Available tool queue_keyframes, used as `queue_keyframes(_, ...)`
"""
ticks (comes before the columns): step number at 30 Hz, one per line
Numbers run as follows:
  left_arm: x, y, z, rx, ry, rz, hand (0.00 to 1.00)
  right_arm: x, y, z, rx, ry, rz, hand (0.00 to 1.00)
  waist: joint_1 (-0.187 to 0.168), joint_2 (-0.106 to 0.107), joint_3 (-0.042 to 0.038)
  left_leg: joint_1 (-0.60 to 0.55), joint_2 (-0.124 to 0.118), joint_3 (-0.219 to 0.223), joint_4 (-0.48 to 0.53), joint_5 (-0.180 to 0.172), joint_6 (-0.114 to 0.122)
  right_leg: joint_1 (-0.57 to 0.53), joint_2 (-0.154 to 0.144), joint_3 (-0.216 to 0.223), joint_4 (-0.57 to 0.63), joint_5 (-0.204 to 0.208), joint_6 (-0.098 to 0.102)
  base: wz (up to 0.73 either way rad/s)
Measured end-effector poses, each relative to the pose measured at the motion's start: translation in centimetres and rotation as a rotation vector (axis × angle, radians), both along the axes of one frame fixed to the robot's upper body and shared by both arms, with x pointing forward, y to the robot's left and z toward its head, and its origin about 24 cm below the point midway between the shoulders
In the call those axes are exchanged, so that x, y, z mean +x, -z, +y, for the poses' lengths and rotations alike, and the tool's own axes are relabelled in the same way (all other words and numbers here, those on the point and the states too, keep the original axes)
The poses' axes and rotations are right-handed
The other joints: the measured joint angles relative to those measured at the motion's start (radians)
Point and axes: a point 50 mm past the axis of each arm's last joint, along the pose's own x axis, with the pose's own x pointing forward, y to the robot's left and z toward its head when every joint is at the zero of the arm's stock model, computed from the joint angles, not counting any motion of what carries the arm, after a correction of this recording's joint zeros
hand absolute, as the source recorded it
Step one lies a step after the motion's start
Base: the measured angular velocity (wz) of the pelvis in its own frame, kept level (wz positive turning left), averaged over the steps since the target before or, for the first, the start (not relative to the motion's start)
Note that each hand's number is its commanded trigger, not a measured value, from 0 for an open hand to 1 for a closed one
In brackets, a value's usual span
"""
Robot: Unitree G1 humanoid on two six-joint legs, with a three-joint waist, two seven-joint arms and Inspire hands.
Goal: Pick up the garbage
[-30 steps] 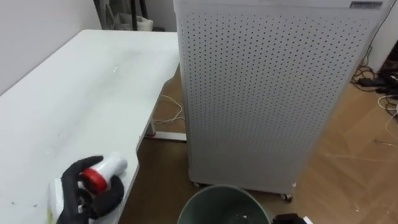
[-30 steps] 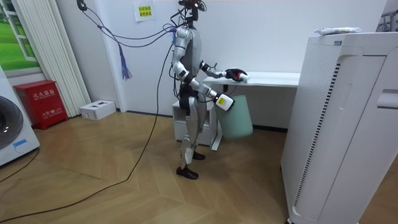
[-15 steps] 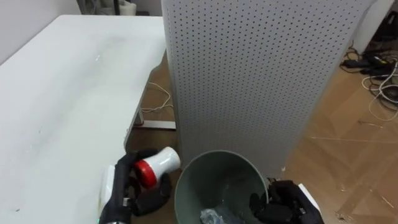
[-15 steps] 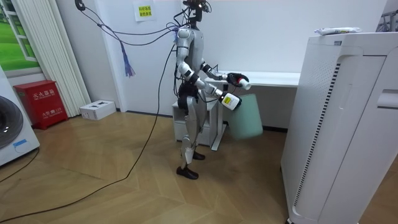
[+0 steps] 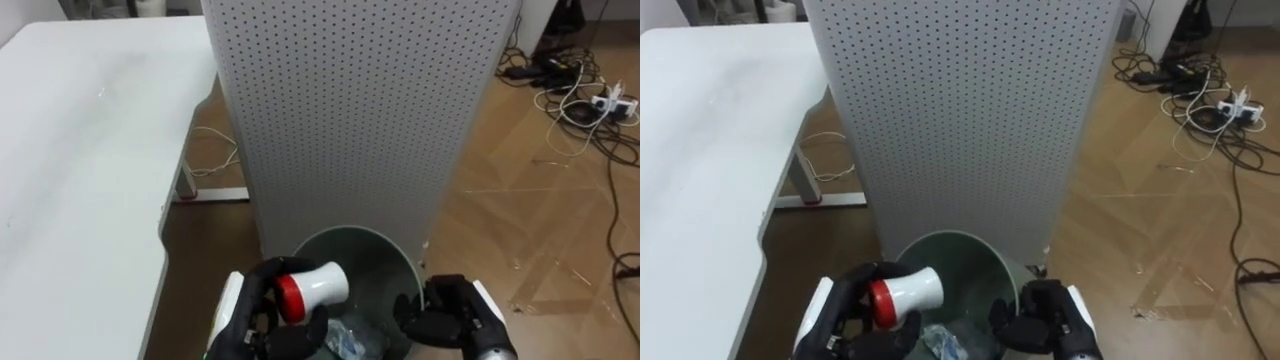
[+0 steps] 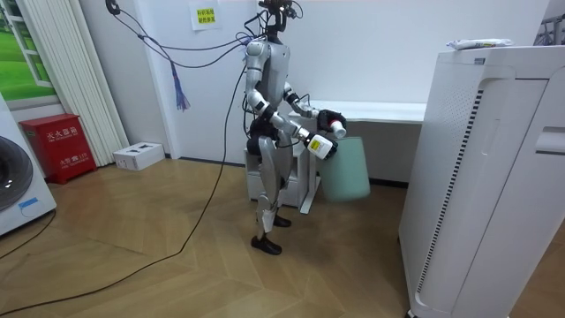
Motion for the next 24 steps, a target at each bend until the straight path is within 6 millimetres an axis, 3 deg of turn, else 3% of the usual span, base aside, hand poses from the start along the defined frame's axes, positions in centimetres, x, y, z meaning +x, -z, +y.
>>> queue_keyframes(1, -0.1, 0.3, 0.0, 0.004, 0.012, 0.014, 0.0, 0.1, -0.1, 0.1, 0.002, -0.006, -0.003, 1.0, -0.001, 0.0, 0.0001, -0.002, 0.0, 0.0, 0.001, 0.0, 0.0, 0.0, 0.0, -0.001, 0.0, 0.0, 0.0, 0.04)
queue_keyframes(13, -0.4, 1.6, -0.2, 0.017, 0.021, 0.079, 0.0, 0.7, -0.4, 2.6, 0.049, -0.089, -0.018, 1.0, -0.016, 0.0, 0.0008, -0.021, 0.0, -0.004, 0.016, -0.001, 0.001, -0.013, -0.006, -0.01, 0.009, 0.0, 0.0, 0.02)
queue_keyframes(20, -0.3, 1.6, -0.4, 0.018, 0.025, 0.08, 0.0, 0.4, 0.0, 3.1, 0.046, -0.132, 0.002, 1.0, -0.033, 0.018, 0.0137, -0.025, 0.0, -0.008, 0.016, -0.001, 0.001, -0.016, -0.006, -0.014, 0.009, 0.0, 0.0, 0.01)
queue_keyframes(24, 0.0, 1.3, -0.6, 0.01, 0.028, 0.068, 0.0, 0.3, 0.1, 3.1, 0.045, -0.137, 0.006, 1.0, -0.034, 0.02, 0.0149, -0.031, 0.0, -0.01, 0.014, -0.001, 0.001, -0.024, -0.006, -0.015, 0.009, 0.0, 0.0, 0.0)
